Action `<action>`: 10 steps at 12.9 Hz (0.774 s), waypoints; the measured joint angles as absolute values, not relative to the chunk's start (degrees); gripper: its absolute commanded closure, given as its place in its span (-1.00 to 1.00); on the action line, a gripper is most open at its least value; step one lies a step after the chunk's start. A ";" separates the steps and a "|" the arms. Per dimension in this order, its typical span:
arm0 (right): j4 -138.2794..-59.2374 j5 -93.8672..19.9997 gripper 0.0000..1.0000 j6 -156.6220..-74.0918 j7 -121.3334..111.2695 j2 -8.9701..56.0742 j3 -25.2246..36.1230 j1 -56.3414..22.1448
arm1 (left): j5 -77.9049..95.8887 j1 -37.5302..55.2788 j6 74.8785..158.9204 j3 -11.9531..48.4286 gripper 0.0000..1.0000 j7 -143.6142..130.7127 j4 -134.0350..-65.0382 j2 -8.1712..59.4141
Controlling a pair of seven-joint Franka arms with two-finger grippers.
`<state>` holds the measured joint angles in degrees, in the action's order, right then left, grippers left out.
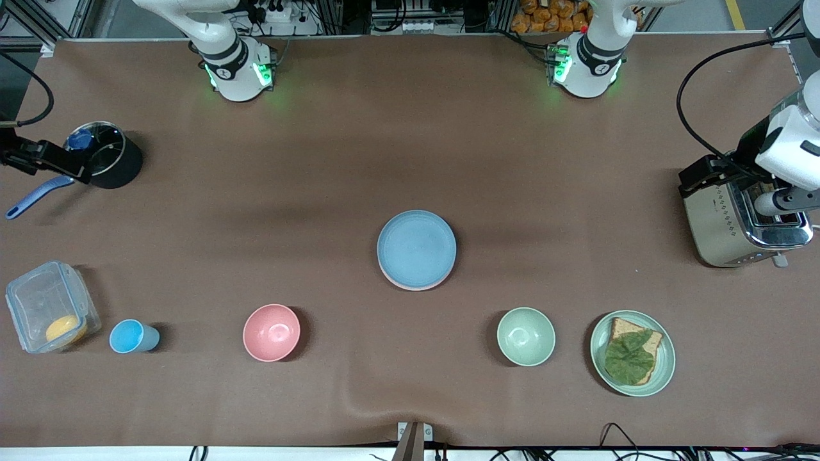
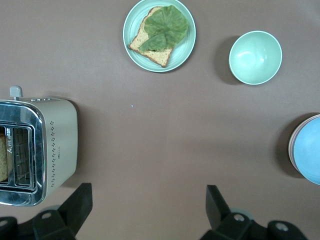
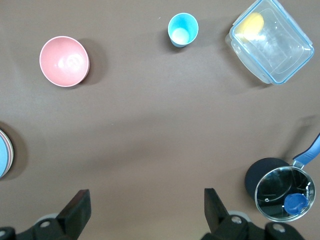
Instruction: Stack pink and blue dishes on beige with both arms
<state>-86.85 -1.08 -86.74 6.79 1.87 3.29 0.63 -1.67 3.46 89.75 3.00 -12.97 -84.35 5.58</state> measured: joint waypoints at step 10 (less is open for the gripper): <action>-87.27 -0.97 -1.00 -88.62 5.95 2.04 3.53 1.02 | -1.67 3.49 89.68 3.17 -1.00 -12.96 -84.35 4.16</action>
<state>-87.27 -0.97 -88.62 5.95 2.04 3.53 1.02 -1.67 3.49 89.68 3.17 -12.96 -84.35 4.16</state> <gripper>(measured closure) 0.000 0.000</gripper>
